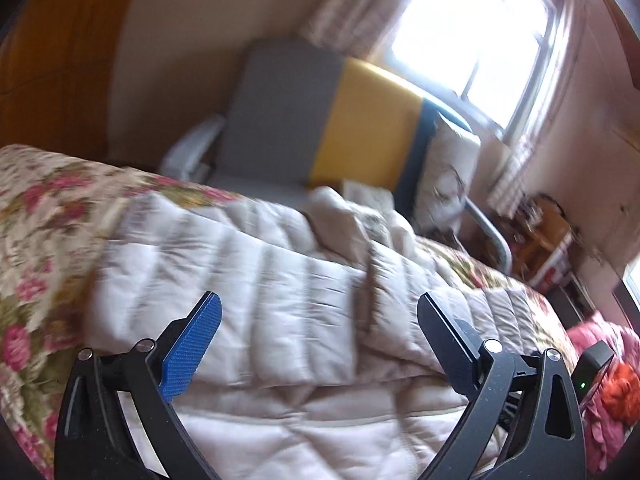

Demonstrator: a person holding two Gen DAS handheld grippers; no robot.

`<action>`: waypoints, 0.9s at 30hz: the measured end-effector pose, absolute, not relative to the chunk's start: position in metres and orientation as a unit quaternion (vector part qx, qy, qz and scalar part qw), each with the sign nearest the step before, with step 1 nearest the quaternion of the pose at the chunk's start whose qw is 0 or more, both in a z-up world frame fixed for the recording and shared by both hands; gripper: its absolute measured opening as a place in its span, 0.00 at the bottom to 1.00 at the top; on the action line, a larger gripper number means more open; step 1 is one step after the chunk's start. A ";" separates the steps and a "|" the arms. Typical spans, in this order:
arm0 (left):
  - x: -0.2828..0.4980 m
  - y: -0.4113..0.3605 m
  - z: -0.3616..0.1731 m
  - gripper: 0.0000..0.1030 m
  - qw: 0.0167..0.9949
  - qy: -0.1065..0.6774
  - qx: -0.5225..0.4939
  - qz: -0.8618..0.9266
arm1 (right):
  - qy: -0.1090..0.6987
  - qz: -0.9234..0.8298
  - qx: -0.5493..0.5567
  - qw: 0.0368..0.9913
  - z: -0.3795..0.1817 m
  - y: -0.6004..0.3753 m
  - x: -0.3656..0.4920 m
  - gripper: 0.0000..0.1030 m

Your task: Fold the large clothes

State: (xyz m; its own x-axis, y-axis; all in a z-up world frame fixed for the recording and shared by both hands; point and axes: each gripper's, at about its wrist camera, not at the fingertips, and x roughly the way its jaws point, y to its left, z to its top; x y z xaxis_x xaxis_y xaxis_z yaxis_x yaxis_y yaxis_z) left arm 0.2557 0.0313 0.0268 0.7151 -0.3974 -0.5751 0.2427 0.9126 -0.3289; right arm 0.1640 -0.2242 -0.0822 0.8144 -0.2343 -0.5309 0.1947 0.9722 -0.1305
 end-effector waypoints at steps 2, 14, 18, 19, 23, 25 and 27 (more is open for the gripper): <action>0.270 0.011 0.019 0.82 0.911 0.350 -0.111 -0.187 | 0.277 -0.116 -0.030 0.953 -0.082 -0.225 0.159 0.98; 0.307 -0.019 -0.005 0.06 0.869 0.411 -0.174 -0.213 | 0.196 -0.204 0.176 0.943 -0.074 -0.306 0.117 0.98; 0.306 0.014 0.010 0.06 0.891 0.377 -0.172 -0.184 | 0.196 -0.222 0.239 0.925 -0.079 -0.329 0.109 0.98; 0.305 0.019 0.008 0.06 0.895 0.377 -0.162 -0.176 | 0.199 -0.223 0.245 0.922 -0.080 -0.331 0.109 0.98; 0.302 0.034 -0.022 0.06 0.901 0.384 -0.139 -0.142 | 0.207 -0.224 0.242 0.921 -0.078 -0.327 0.110 0.98; 0.299 0.037 -0.040 0.06 0.900 0.391 -0.138 -0.138 | 0.214 -0.225 0.238 0.920 -0.078 -0.325 0.111 0.98; 0.291 0.034 -0.050 0.06 0.905 0.379 -0.131 -0.142 | 0.237 -0.224 0.230 0.917 -0.077 -0.322 0.119 0.98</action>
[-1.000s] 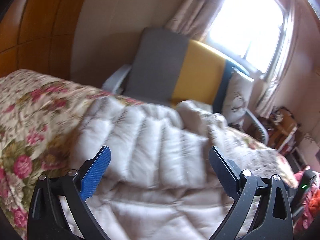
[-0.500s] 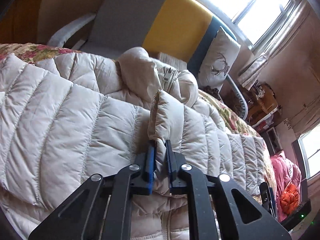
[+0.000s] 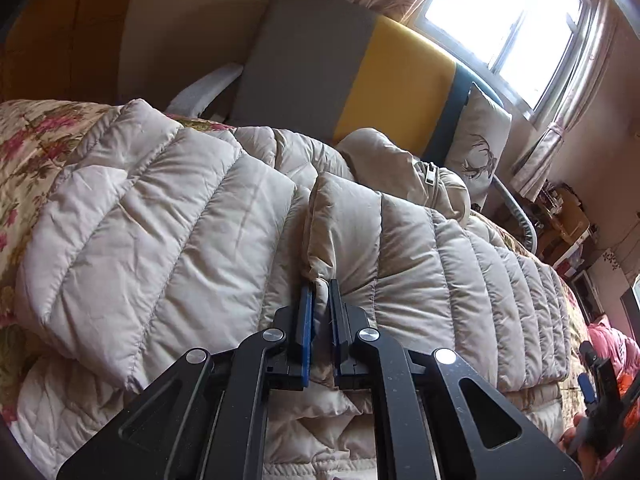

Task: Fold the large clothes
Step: 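Grasp the folded jacket edge with the left tool and hold it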

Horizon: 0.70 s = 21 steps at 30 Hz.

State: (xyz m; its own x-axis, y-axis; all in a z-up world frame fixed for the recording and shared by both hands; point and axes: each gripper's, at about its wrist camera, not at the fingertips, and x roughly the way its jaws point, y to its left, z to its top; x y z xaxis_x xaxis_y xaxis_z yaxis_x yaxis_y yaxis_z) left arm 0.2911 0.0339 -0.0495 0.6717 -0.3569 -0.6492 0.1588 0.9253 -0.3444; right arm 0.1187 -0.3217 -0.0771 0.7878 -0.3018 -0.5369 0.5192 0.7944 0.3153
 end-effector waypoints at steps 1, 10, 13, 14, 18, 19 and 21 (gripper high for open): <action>0.288 0.034 -0.051 0.06 0.907 0.375 -0.130 -0.144 | 0.253 -0.223 0.220 0.916 -0.075 -0.319 0.124 0.98; 0.284 0.043 -0.060 0.06 0.903 0.371 -0.153 -0.155 | 0.349 -0.201 0.135 0.905 -0.072 -0.317 0.213 0.98; 0.286 0.042 -0.063 0.06 0.901 0.374 -0.149 -0.160 | 0.401 -0.211 0.109 0.885 -0.099 -0.322 0.239 0.98; 0.288 0.041 -0.064 0.06 0.902 0.375 -0.145 -0.160 | 0.408 -0.210 0.116 0.881 -0.108 -0.324 0.242 0.98; 0.293 0.031 -0.065 0.06 0.902 0.381 -0.124 -0.159 | 0.424 -0.217 0.120 0.871 -0.121 -0.328 0.250 0.98; 0.294 0.031 -0.065 0.06 0.902 0.382 -0.124 -0.159 | 0.424 -0.218 0.116 0.871 -0.121 -0.327 0.249 0.98; 0.295 0.033 -0.066 0.06 0.900 0.384 -0.130 -0.161 | 0.424 -0.213 0.123 0.872 -0.118 -0.328 0.246 0.98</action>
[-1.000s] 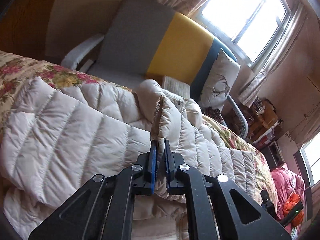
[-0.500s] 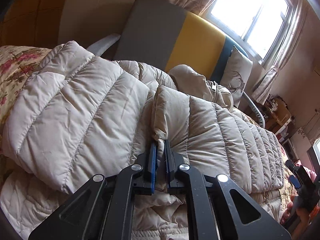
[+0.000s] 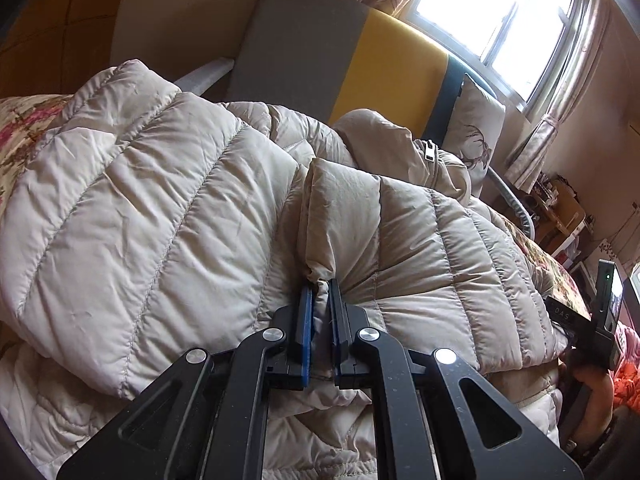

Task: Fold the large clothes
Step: 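Grasp the folded jacket edge with the left tool and hold it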

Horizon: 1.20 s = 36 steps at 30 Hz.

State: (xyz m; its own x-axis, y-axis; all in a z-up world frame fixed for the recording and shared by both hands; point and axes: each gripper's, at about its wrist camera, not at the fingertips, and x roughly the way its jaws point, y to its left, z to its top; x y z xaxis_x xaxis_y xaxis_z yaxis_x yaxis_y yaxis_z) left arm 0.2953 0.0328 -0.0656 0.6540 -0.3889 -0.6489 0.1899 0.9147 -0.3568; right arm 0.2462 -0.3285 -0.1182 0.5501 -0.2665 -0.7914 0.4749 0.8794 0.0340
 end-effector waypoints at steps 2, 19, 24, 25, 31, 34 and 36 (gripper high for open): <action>0.295 0.034 -0.065 0.06 0.899 0.384 -0.135 -0.161 | 0.422 -0.211 0.140 0.871 -0.110 -0.332 0.238 0.98; 0.290 0.040 -0.065 0.07 0.898 0.382 -0.145 -0.165 | 0.427 -0.239 0.129 0.862 -0.111 -0.311 0.172 0.98; 0.273 0.039 -0.042 0.36 0.892 0.407 -0.116 -0.159 | 0.422 -0.239 0.133 0.865 -0.111 -0.312 0.168 0.98; 0.265 0.041 -0.037 0.46 0.891 0.406 -0.117 -0.165 | 0.421 -0.238 0.135 0.865 -0.111 -0.312 0.168 0.98; 0.206 0.071 -0.016 0.74 0.901 0.385 -0.101 -0.172 | 0.421 -0.239 0.134 0.865 -0.112 -0.312 0.169 0.98; 0.185 0.088 -0.023 0.74 0.904 0.395 -0.074 -0.144 | 0.421 -0.239 0.133 0.865 -0.111 -0.312 0.169 0.98; 0.174 0.102 -0.030 0.74 0.905 0.405 -0.057 -0.116 | 0.422 -0.239 0.133 0.864 -0.111 -0.312 0.169 0.98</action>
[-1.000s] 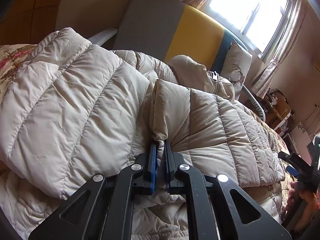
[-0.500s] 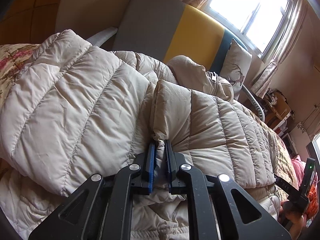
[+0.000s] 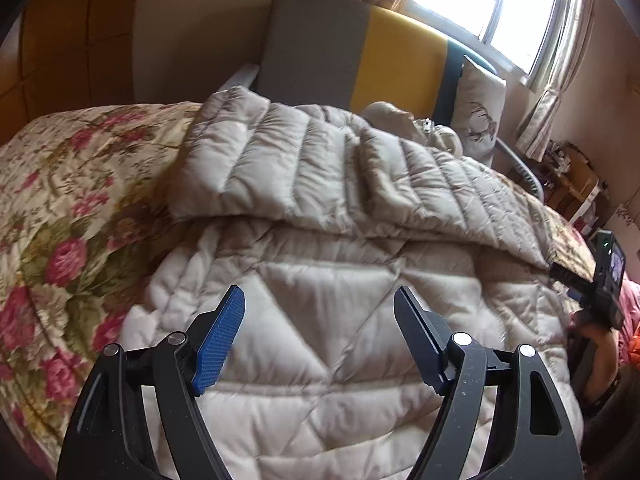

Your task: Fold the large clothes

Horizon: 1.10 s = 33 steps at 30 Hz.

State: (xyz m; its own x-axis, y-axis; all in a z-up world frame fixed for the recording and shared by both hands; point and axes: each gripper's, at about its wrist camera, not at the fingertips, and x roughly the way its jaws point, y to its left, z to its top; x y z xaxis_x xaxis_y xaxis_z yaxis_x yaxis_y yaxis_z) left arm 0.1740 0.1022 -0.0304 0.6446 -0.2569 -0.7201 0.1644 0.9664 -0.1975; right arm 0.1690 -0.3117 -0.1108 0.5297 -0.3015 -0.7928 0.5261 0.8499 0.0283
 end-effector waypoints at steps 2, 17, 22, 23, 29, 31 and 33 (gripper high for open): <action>0.163 0.117 -0.038 0.74 0.905 0.413 -0.048 -0.091 | 0.422 -0.239 0.133 0.864 -0.111 -0.312 0.169 0.98; 0.092 0.185 -0.033 0.82 0.924 0.363 -0.056 -0.104 | 0.411 -0.068 0.272 0.868 -0.073 -0.356 0.094 0.98; 0.082 0.205 -0.051 0.82 0.904 0.397 -0.115 -0.114 | 0.417 -0.015 0.293 0.860 -0.082 -0.360 0.046 0.79; 0.079 0.206 -0.053 0.79 0.902 0.400 -0.118 -0.115 | 0.421 -0.001 0.295 0.858 -0.084 -0.359 0.037 0.77; 0.067 0.234 -0.056 0.65 0.895 0.406 -0.159 -0.098 | 0.419 0.062 0.319 0.848 -0.094 -0.352 -0.012 0.75; 0.064 0.244 -0.058 0.65 0.889 0.412 -0.175 -0.102 | 0.420 0.076 0.340 0.838 -0.099 -0.353 -0.023 0.75; 0.060 0.247 -0.059 0.65 0.884 0.419 -0.176 -0.113 | 0.423 0.093 0.351 0.830 -0.103 -0.350 -0.032 0.75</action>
